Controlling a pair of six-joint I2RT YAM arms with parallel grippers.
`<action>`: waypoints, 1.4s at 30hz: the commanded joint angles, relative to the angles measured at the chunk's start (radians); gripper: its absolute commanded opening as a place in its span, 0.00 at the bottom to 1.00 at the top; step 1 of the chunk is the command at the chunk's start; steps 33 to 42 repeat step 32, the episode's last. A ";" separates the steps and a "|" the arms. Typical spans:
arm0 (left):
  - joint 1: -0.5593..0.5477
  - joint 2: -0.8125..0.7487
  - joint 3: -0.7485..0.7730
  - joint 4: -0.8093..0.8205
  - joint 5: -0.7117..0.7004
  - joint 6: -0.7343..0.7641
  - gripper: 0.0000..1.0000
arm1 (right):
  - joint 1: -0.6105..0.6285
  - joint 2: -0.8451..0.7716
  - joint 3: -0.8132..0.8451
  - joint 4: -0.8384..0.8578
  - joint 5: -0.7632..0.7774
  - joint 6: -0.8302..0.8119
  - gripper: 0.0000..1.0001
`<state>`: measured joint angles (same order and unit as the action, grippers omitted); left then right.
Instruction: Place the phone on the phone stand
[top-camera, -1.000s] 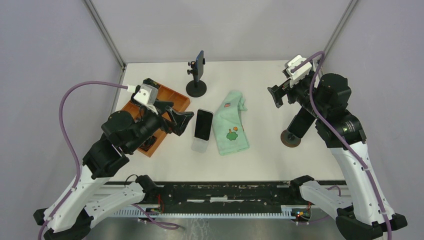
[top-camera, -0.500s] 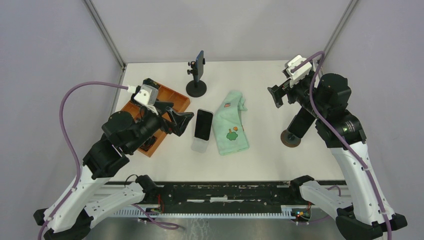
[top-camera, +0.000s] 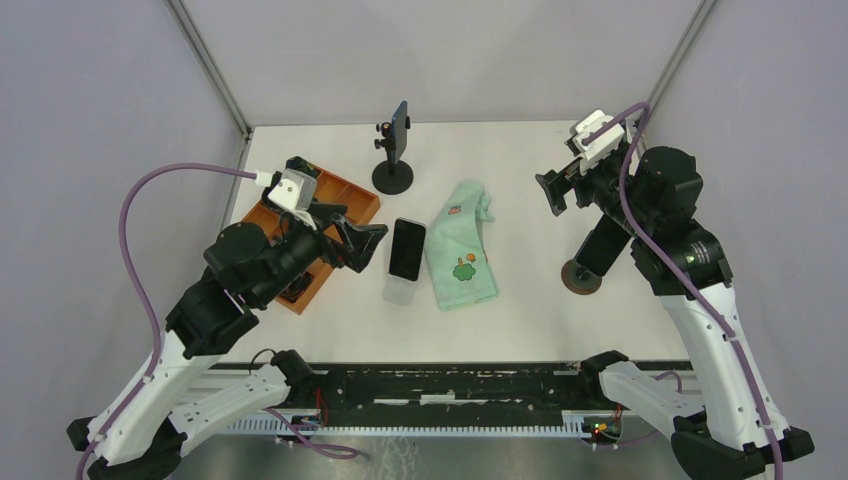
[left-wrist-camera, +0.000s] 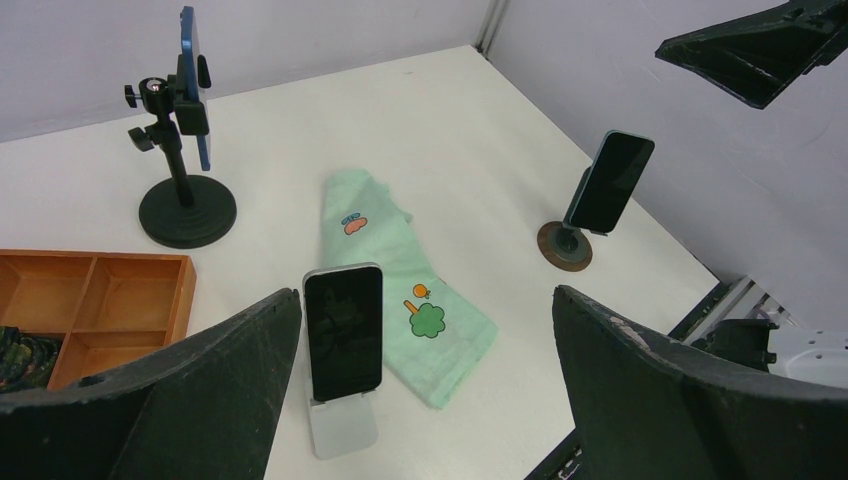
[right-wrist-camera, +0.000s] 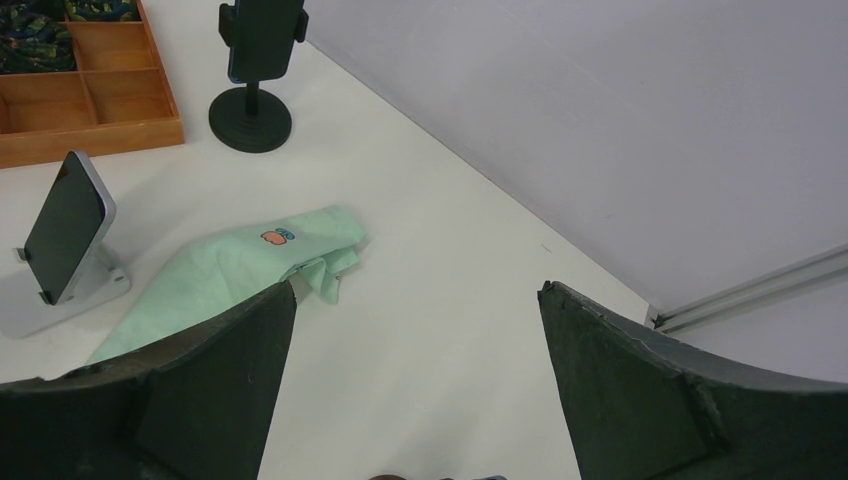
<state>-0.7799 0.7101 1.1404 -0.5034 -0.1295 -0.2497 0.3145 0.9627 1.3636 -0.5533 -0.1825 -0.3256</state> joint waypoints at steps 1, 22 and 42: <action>0.007 -0.007 0.002 0.013 -0.013 -0.028 1.00 | -0.004 -0.012 0.000 0.036 -0.003 0.014 0.98; 0.007 0.002 0.001 0.016 -0.016 -0.025 1.00 | -0.006 -0.005 0.003 0.037 -0.004 0.010 0.98; 0.007 0.003 -0.006 0.017 -0.018 -0.023 1.00 | -0.006 -0.002 0.003 0.028 -0.024 -0.019 0.98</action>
